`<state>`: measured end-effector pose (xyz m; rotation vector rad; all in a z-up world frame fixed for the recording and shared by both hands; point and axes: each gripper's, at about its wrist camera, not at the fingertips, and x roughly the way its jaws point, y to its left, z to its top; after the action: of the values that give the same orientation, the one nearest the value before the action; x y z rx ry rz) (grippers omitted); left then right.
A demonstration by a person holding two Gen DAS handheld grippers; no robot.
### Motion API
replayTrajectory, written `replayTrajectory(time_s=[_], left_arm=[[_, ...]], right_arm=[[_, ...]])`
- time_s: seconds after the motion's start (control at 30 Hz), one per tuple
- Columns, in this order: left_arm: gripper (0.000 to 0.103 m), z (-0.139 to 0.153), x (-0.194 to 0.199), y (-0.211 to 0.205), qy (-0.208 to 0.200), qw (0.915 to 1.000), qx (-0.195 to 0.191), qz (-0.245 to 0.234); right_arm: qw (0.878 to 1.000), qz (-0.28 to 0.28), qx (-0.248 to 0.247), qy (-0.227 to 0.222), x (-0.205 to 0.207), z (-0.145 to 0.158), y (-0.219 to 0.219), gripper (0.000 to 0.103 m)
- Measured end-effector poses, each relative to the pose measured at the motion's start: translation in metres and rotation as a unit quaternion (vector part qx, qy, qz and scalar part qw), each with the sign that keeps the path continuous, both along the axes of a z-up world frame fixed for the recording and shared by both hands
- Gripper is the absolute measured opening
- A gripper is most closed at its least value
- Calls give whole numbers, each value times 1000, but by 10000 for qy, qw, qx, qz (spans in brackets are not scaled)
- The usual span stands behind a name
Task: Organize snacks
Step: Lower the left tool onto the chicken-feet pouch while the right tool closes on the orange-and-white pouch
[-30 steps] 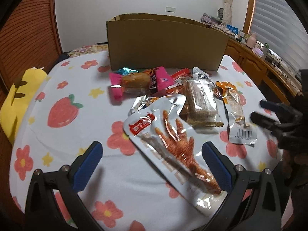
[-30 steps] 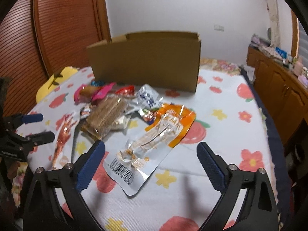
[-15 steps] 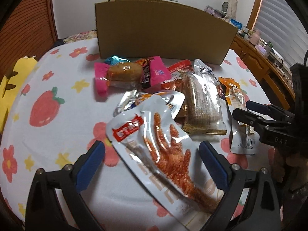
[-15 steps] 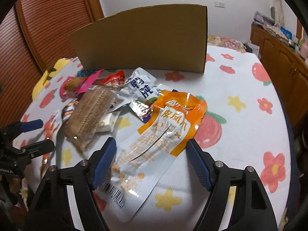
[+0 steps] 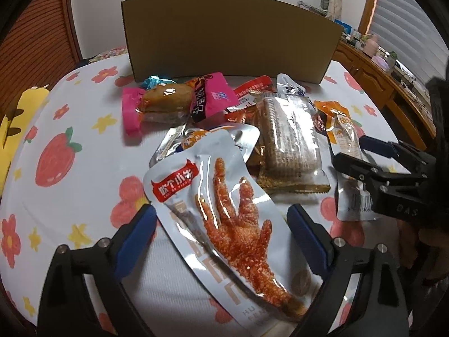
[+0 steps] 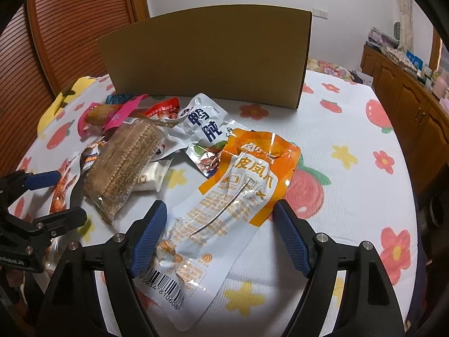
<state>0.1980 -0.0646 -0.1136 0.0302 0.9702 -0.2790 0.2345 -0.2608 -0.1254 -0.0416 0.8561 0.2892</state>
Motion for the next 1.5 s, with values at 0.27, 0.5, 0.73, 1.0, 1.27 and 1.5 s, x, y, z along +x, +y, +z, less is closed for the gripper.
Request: replayTrajectory(time_s=[0.27,0.5,0.73,1.0,1.27,1.5], left_arm=[[81,5,-2,5,125,9996,-10,-259],[73,9,-3,21,392,9968,225,-658],[69,11,-10,39,463,9962,201,-705],[58,18,-24,54,173,9976,-40,-665],[49,21,-28,63,58,9967,-423,-684],[49,24,-28,71,101,9965,-380,-733]], right_arm=[[10000,16,-96,-4,1,-1,3,81],[9999,17,-130,-5,0,-2,4,81],[9999,26,-143,8,0,-1,4,81],[9990,187,-385,163,-6,3,7,61],[9983,289,-474,179,-24,15,7,38],[9993,232,-114,267,-25,18,-3,37]])
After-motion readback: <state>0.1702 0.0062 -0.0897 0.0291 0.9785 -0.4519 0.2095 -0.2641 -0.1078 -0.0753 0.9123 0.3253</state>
